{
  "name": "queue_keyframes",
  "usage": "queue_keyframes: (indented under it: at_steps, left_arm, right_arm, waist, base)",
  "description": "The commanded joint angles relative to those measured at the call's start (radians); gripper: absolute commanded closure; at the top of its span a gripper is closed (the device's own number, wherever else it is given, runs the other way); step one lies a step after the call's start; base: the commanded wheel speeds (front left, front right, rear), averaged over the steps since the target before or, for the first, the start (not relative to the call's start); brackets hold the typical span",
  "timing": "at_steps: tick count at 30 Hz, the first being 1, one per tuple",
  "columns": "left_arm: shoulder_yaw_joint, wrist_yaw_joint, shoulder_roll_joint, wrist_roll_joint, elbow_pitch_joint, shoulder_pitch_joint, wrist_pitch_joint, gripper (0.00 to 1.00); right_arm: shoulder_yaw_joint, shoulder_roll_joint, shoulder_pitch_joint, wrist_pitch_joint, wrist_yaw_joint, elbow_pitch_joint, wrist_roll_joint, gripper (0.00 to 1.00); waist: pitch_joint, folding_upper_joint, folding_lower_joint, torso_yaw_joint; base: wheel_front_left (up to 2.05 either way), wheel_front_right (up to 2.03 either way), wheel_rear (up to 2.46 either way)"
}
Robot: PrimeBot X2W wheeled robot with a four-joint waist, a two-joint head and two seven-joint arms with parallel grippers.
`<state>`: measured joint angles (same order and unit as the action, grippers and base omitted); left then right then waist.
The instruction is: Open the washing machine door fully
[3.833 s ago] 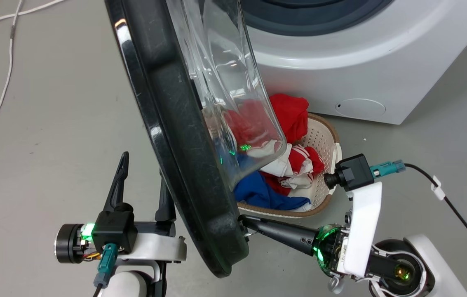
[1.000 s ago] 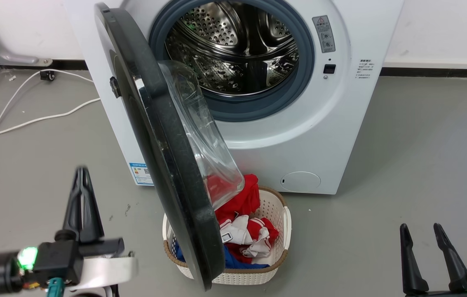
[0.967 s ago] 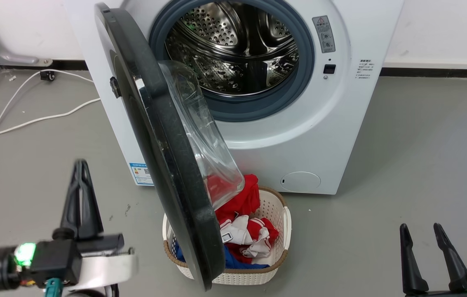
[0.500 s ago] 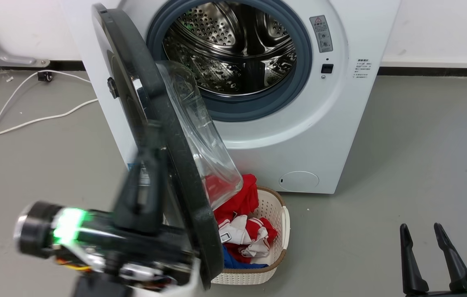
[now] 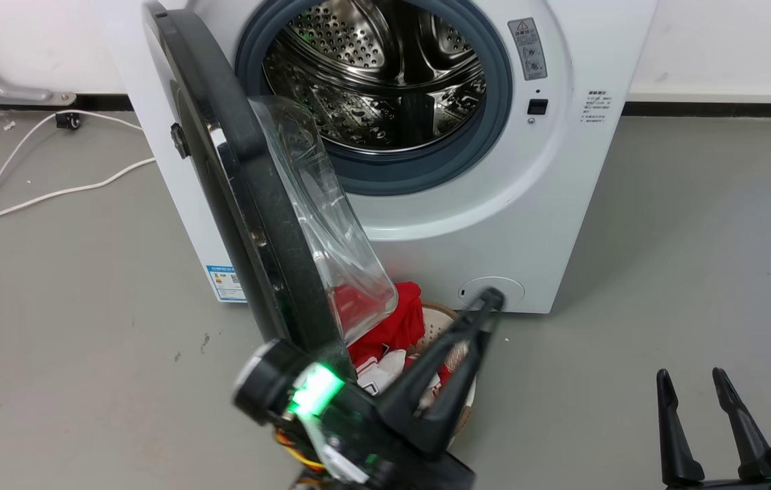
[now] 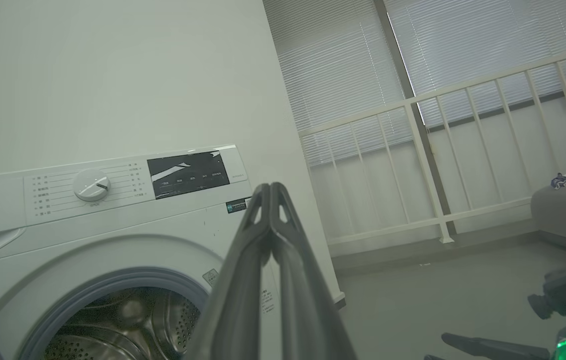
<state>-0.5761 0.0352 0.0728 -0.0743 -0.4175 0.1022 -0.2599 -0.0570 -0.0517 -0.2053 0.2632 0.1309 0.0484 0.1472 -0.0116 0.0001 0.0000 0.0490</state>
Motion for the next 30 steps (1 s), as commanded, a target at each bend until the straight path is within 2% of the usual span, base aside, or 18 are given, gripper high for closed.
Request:
queue_keyframes:
  at_steps: [1, 6, 11, 30]
  left_arm:
    - [-0.014, 0.004, -0.005, 0.010, 0.012, 0.001, -0.002, 1.00]
    - [-0.080, 0.017, -0.008, 0.027, 0.085, -0.015, -0.004, 1.00]
    - [-0.094, 0.010, -0.003, 0.043, 0.168, -0.039, -0.005, 1.00]
    - [0.033, -0.099, 0.047, 0.106, 0.344, -0.129, -0.006, 1.00]
  right_arm:
    - [0.001, 0.003, 0.007, 0.002, 0.000, -0.002, 0.001, 0.00]
    - [0.006, 0.003, 0.020, 0.002, 0.000, -0.007, -0.004, 0.00]
    - [0.005, 0.003, 0.031, 0.002, 0.000, -0.011, -0.009, 0.00]
    - [0.001, 0.003, 0.046, 0.002, 0.000, -0.026, -0.020, 0.00]
  waist:
    - [0.003, -0.0001, 0.0000, 0.000]
    - [0.016, -0.0001, 0.0000, -0.001]
    - [0.031, -0.0001, 0.0000, -0.002]
    - [0.061, -0.0001, 0.0000, 0.028]
  base:
    - [0.00, 0.00, 0.00]
    - [0.00, 0.00, 0.00]
    - [0.00, 0.00, 0.00]
    - [0.00, 0.00, 0.00]
